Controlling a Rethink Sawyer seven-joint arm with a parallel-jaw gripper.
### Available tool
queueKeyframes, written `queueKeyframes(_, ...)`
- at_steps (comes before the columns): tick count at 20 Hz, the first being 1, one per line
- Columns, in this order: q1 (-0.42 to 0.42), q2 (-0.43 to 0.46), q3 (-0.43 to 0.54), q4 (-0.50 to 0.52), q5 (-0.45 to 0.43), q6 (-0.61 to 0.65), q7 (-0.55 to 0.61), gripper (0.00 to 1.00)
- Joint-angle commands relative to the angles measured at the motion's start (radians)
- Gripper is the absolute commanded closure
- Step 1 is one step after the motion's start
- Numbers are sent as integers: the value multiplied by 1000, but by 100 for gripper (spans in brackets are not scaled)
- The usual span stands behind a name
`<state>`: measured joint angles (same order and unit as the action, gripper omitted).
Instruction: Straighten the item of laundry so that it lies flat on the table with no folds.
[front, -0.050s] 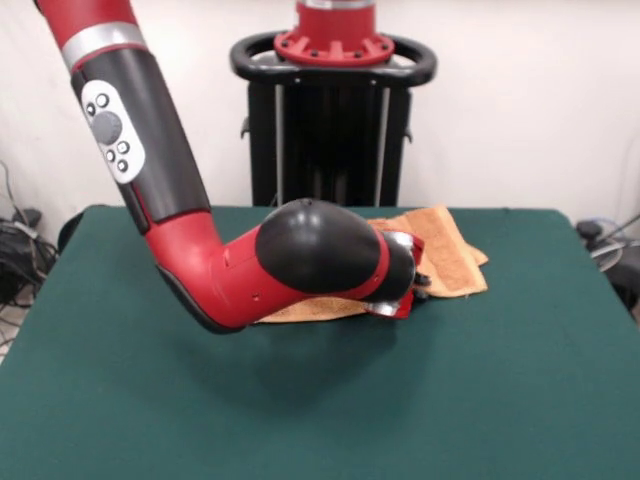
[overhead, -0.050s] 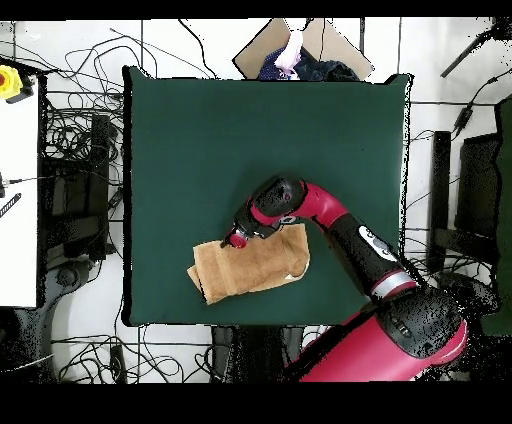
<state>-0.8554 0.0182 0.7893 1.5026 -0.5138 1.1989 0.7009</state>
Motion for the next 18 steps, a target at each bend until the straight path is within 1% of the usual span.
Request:
queueKeyframes(1, 9, -3, -94, 39, -120, -189, 7, 100)
queueKeyframes(5, 11, -23, -104, 54, -118, -228, 39, 100)
queueKeyframes(9, 13, -44, -102, 81, -97, -263, 88, 100)
queueKeyframes(13, 18, -152, -103, 158, -86, -323, 180, 100)
queueKeyframes(15, 19, -224, -100, 205, -75, -339, 215, 100)
queueKeyframes(18, 16, -265, -103, 232, -54, -343, 220, 100)
